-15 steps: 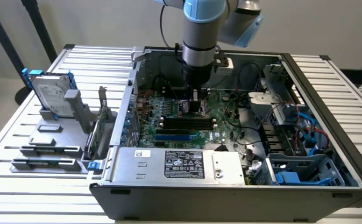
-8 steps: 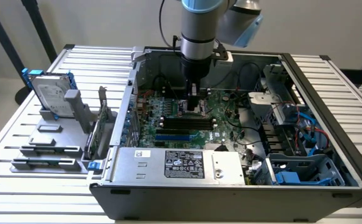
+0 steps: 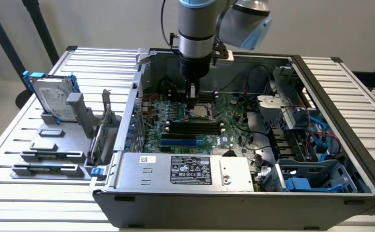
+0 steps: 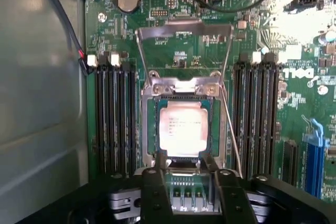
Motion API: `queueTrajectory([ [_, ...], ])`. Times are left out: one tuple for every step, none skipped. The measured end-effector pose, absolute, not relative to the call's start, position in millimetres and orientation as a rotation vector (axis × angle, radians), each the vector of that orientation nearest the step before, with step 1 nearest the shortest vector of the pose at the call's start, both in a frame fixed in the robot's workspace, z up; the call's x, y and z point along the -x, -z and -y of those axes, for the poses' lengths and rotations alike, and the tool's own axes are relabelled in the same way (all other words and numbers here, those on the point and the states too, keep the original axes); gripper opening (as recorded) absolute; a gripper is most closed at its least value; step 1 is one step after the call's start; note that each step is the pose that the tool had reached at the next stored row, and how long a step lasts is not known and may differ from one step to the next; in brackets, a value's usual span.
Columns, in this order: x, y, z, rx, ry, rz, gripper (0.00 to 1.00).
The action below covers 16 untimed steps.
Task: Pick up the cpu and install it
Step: 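Place the cpu into insertion slot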
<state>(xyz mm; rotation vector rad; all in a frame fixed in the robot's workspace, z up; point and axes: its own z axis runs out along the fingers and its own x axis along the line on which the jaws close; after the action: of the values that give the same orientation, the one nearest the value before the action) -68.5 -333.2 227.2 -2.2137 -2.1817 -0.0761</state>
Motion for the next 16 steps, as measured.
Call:
queueTrajectory([
  [71, -227, 333, 2.213, 0.075, 2.181, 0.30],
  [74, -227, 333, 2.213, 0.074, 2.181, 0.30],
  [77, -228, 333, 2.212, 0.072, 2.180, 0.24],
  [79, -228, 333, 2.212, 0.070, 2.179, 0.18],
  [81, -228, 333, 2.211, 0.068, 2.178, 0.18],
  [83, -228, 333, 2.210, 0.067, 2.178, 0.12],
  [84, -228, 333, 2.210, 0.067, 2.177, 0.11],
  [84, -228, 333, 2.210, 0.067, 2.178, 0.11],
  [84, -228, 333, 2.209, 0.068, 2.177, 0.11],
  [84, -228, 333, 2.209, 0.069, 2.177, 0.11],
  [84, -228, 333, 2.209, 0.070, 2.176, 0.11],
  [84, -228, 333, 2.208, 0.071, 2.176, 0.11],
  [84, -228, 333, 2.208, 0.071, 2.175, 0.11],
  [84, -228, 333, 2.207, 0.073, 2.175, 0.11],
  [84, -228, 333, 2.207, 0.074, 2.175, 0.11],
  [84, -228, 333, 2.206, 0.074, 2.174, 0.11],
])
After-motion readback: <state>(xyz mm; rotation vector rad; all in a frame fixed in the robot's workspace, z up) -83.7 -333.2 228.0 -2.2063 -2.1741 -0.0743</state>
